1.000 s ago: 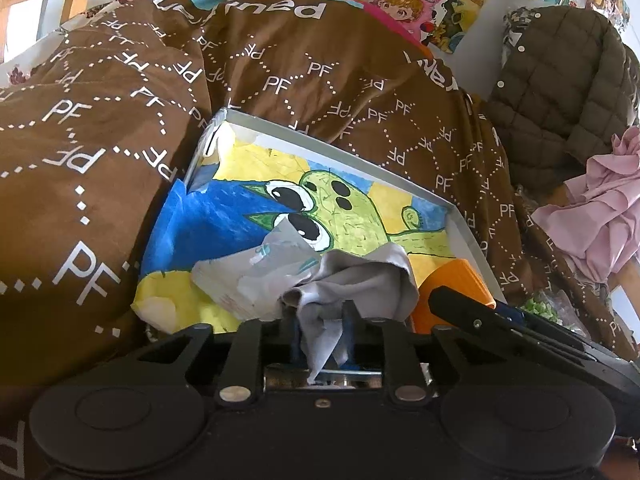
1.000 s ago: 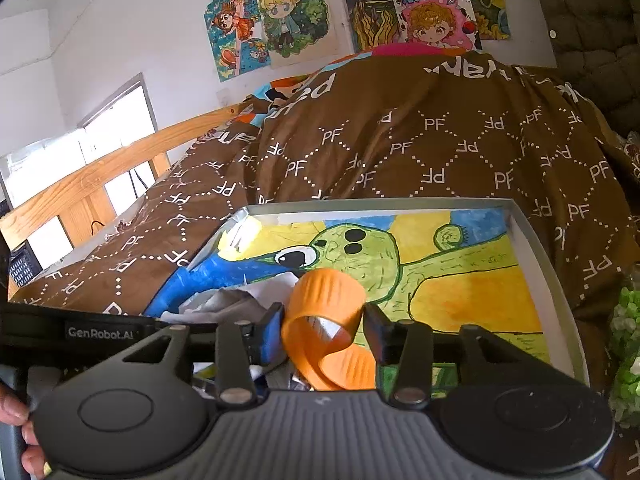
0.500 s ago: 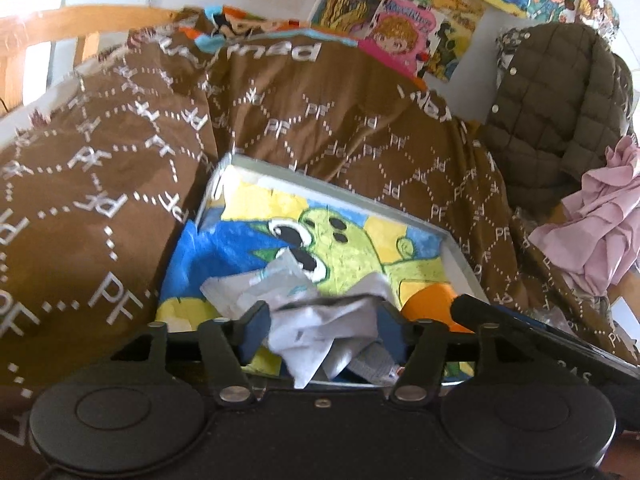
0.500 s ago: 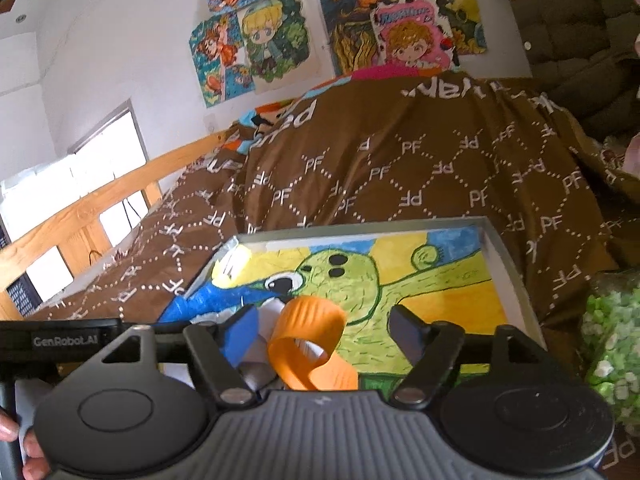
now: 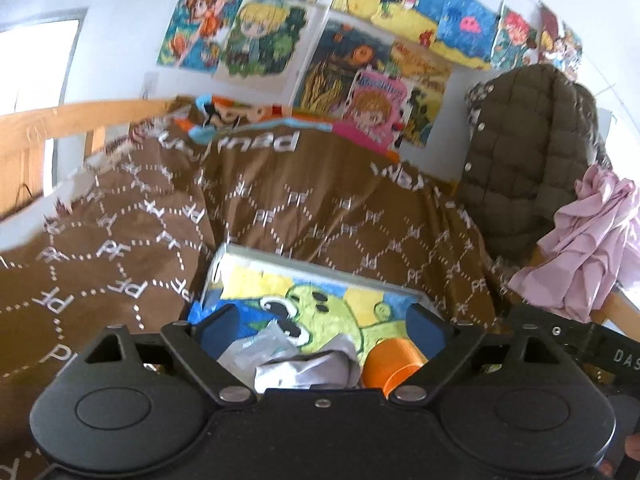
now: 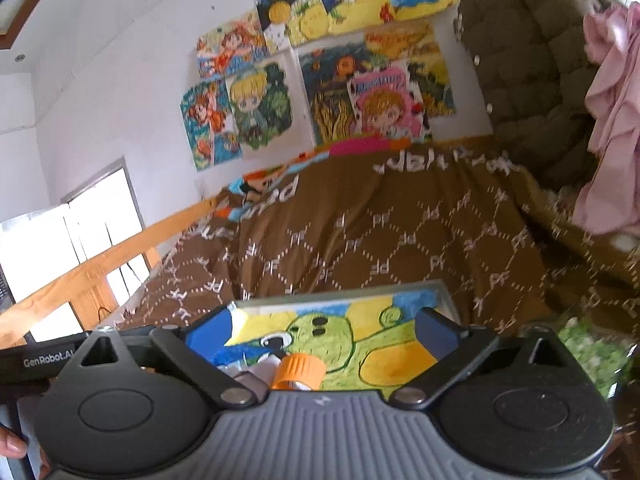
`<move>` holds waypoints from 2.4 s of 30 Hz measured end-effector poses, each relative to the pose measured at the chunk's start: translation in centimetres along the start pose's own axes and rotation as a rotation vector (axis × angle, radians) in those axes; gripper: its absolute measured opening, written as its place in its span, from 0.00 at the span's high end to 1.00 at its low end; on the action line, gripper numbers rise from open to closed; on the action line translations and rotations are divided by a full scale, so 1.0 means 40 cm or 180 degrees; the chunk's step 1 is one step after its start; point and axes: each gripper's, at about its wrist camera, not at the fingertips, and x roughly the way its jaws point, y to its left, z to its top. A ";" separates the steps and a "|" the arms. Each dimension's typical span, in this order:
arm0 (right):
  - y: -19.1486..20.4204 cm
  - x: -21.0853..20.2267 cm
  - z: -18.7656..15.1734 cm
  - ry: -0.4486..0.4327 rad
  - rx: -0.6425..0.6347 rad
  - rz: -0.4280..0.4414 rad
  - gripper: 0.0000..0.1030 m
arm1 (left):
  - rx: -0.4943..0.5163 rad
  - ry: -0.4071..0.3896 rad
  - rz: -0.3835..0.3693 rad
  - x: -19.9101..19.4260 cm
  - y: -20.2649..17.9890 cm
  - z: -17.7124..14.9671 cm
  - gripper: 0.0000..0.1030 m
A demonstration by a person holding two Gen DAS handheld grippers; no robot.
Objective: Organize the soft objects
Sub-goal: 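Move both tools back from the tray toward the pile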
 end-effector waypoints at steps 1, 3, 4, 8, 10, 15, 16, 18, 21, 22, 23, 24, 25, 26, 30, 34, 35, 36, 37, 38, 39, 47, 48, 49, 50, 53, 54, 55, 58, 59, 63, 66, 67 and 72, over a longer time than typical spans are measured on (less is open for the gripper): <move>0.003 -0.016 0.003 -0.0034 -0.0024 -0.0011 0.00 | 0.0008 -0.0034 -0.0009 -0.011 -0.006 0.001 0.09; 0.008 -0.047 0.007 -0.0093 -0.0057 -0.0039 0.00 | 0.0029 -0.0121 -0.0038 -0.042 -0.022 0.004 0.07; 0.009 -0.063 0.007 -0.0119 -0.0068 -0.0053 0.00 | 0.0039 -0.0156 -0.0051 -0.057 -0.028 0.004 0.05; 0.022 -0.126 0.003 -0.0210 -0.0172 -0.0127 0.00 | 0.0119 -0.0266 -0.0103 -0.114 -0.057 0.000 0.03; 0.027 -0.154 0.001 -0.0246 -0.0204 -0.0148 0.00 | 0.0170 -0.0316 -0.0137 -0.143 -0.071 -0.003 0.02; 0.035 -0.240 -0.018 -0.0343 -0.0254 -0.0230 0.00 | 0.0278 -0.0420 -0.0189 -0.206 -0.109 -0.013 0.01; 0.037 -0.256 -0.023 -0.0358 -0.0269 -0.0257 0.00 | 0.0293 -0.0427 -0.0193 -0.217 -0.114 -0.015 0.01; 0.039 -0.284 -0.032 -0.0379 -0.0304 -0.0312 0.00 | 0.0302 -0.0428 -0.0203 -0.240 -0.122 -0.025 0.01; 0.044 -0.324 -0.039 -0.0400 -0.0348 -0.0353 0.00 | 0.0299 -0.0408 -0.0198 -0.272 -0.128 -0.045 0.01; 0.045 -0.334 -0.042 -0.0403 -0.0356 -0.0360 0.00 | 0.0293 -0.0397 -0.0199 -0.281 -0.127 -0.053 0.01; 0.046 -0.347 -0.049 -0.0404 -0.0362 -0.0363 0.00 | 0.0293 -0.0381 -0.0203 -0.290 -0.127 -0.063 0.01; 0.048 -0.355 -0.052 -0.0403 -0.0365 -0.0369 0.00 | 0.0315 -0.0350 -0.0204 -0.296 -0.130 -0.073 0.01; 0.050 -0.364 -0.056 -0.0401 -0.0370 -0.0372 0.00 | 0.0340 -0.0328 -0.0201 -0.300 -0.134 -0.079 0.01; 0.052 -0.372 -0.061 -0.0397 -0.0378 -0.0372 0.00 | 0.0367 -0.0311 -0.0192 -0.305 -0.137 -0.085 0.01; 0.043 -0.408 -0.077 -0.0362 -0.0327 -0.0421 0.00 | 0.0382 -0.0271 -0.0184 -0.340 -0.140 -0.119 0.01; 0.013 -0.431 -0.084 -0.0328 -0.0078 -0.0432 0.00 | 0.0399 -0.0140 -0.0140 -0.363 -0.141 -0.158 0.01; 0.000 -0.437 -0.086 -0.0316 0.0025 -0.0410 0.00 | 0.0400 -0.0109 -0.0142 -0.366 -0.140 -0.164 0.01; -0.012 -0.440 -0.086 -0.0302 0.0111 -0.0401 0.00 | 0.0405 -0.0070 -0.0148 -0.370 -0.141 -0.172 0.01; -0.022 -0.445 -0.091 -0.0292 0.0173 -0.0407 0.00 | 0.0414 -0.0034 -0.0155 -0.374 -0.141 -0.179 0.01; -0.031 -0.448 -0.093 -0.0281 0.0227 -0.0424 0.00 | 0.0422 -0.0009 -0.0160 -0.376 -0.142 -0.185 0.01; -0.042 -0.450 -0.094 -0.0267 0.0271 -0.0445 0.00 | 0.0434 0.0026 -0.0172 -0.379 -0.143 -0.194 0.01; -0.091 -0.421 -0.108 0.0069 0.0524 -0.0560 0.00 | 0.0669 0.0381 -0.0285 -0.347 -0.163 -0.250 0.01; -0.095 -0.411 -0.111 0.0150 0.0549 -0.0567 0.00 | 0.0686 0.0425 -0.0295 -0.341 -0.164 -0.257 0.01; -0.098 -0.397 -0.113 0.0244 0.0580 -0.0573 0.00 | 0.0704 0.0473 -0.0306 -0.334 -0.165 -0.262 0.01; -0.100 -0.389 -0.120 0.0322 0.0605 -0.0575 0.00 | 0.0714 0.0516 -0.0316 -0.328 -0.165 -0.267 0.01; -0.108 -0.360 -0.134 0.0544 0.0675 -0.0592 0.00 | 0.0719 0.0681 -0.0373 -0.309 -0.165 -0.281 0.01; -0.111 -0.351 -0.139 0.0614 0.0698 -0.0592 0.00 | 0.0706 0.0766 -0.0413 -0.301 -0.166 -0.288 0.01; -0.114 -0.343 -0.144 0.0679 0.0717 -0.0588 0.00 | 0.0695 0.0823 -0.0442 -0.295 -0.166 -0.293 0.01; -0.122 -0.315 -0.160 0.0895 0.0797 -0.0574 0.00 | 0.0716 0.0983 -0.0488 -0.276 -0.171 -0.311 0.01; -0.124 -0.307 -0.165 0.0954 0.0824 -0.0568 0.00 | 0.0751 0.1028 -0.0491 -0.269 -0.175 -0.318 0.01; -0.132 -0.266 -0.184 0.1191 0.0948 -0.0517 0.00 | 0.0833 0.1175 -0.0511 -0.240 -0.187 -0.341 0.01; -0.136 -0.236 -0.201 0.1355 0.1085 -0.0431 0.00 | 0.0824 0.1294 -0.0516 -0.213 -0.189 -0.354 0.01; -0.138 -0.225 -0.207 0.1404 0.1138 -0.0413 0.00 | 0.0807 0.1339 -0.0516 -0.205 -0.187 -0.357 0.01; -0.159 -0.171 -0.236 0.1657 0.1461 -0.0393 0.00 | 0.0705 0.1470 -0.0475 -0.170 -0.179 -0.370 0.01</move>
